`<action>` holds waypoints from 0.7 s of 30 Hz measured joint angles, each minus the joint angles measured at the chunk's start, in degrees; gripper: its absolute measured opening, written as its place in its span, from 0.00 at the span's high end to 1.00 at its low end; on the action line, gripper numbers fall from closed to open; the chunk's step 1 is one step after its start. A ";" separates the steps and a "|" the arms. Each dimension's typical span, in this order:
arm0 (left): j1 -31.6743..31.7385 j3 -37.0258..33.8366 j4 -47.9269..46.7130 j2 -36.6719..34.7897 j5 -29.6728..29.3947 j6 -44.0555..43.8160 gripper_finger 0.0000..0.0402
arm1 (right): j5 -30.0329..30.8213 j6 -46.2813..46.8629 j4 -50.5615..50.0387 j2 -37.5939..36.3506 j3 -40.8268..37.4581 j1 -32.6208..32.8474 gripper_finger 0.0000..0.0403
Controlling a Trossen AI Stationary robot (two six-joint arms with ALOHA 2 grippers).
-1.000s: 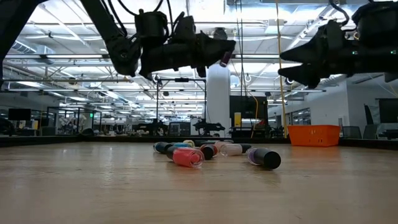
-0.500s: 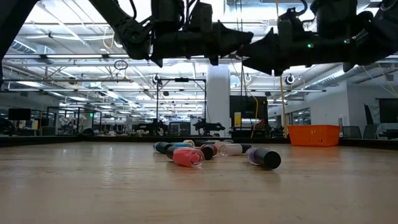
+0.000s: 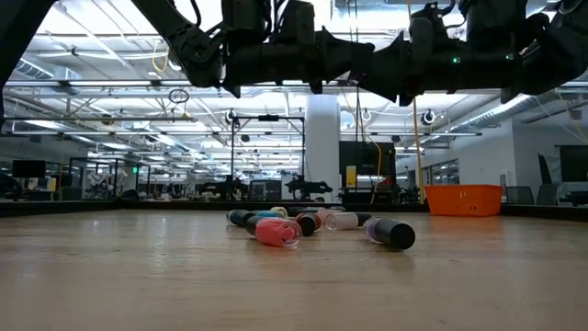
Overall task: Pick & Place Nail Polish
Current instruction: Put the top violet nail polish bottle into the orange basket
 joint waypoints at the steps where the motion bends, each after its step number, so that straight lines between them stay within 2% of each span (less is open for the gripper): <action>1: 0.00 0.00 0.04 0.00 0.00 -0.21 0.91 | -0.03 0.04 -0.02 0.00 0.03 0.00 0.35; 4: 0.00 0.00 0.03 0.00 -0.21 -0.13 0.91 | -0.27 0.07 0.13 0.00 0.03 0.00 0.45; 11: -0.36 -0.03 0.19 0.00 0.13 -0.65 0.91 | -6.05 0.00 0.20 0.00 0.36 -0.01 0.71; 21: -1.99 -0.13 0.12 -0.04 -0.45 -1.68 0.90 | -7.50 -0.07 0.09 -0.11 0.57 0.00 0.73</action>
